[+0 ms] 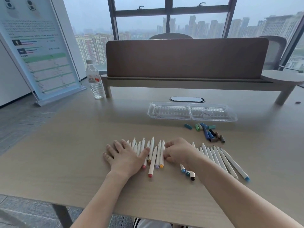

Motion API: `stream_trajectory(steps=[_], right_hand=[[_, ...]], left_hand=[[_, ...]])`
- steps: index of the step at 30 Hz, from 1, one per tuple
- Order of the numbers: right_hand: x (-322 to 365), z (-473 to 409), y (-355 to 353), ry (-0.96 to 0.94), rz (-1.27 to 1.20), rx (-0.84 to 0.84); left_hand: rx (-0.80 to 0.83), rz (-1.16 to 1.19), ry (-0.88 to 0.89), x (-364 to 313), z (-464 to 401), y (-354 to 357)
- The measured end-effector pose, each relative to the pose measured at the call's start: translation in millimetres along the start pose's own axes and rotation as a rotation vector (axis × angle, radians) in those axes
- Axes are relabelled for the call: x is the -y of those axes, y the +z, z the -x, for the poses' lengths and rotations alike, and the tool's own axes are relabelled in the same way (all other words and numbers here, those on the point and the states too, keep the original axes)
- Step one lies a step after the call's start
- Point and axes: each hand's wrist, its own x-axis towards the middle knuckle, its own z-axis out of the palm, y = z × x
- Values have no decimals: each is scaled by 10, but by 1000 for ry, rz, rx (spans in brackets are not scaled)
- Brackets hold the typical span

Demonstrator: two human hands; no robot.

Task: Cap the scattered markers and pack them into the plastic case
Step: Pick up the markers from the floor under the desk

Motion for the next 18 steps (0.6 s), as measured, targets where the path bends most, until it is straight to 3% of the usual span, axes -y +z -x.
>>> stream_trajectory(steps=[12,18], right_hand=[[29,115,-135,-36,-27,12],[21,136,-157,-117,-126,30]], left_hand=[[25,50,-25,-28,59,-57],[-215,298,-10,-46,228,-182]])
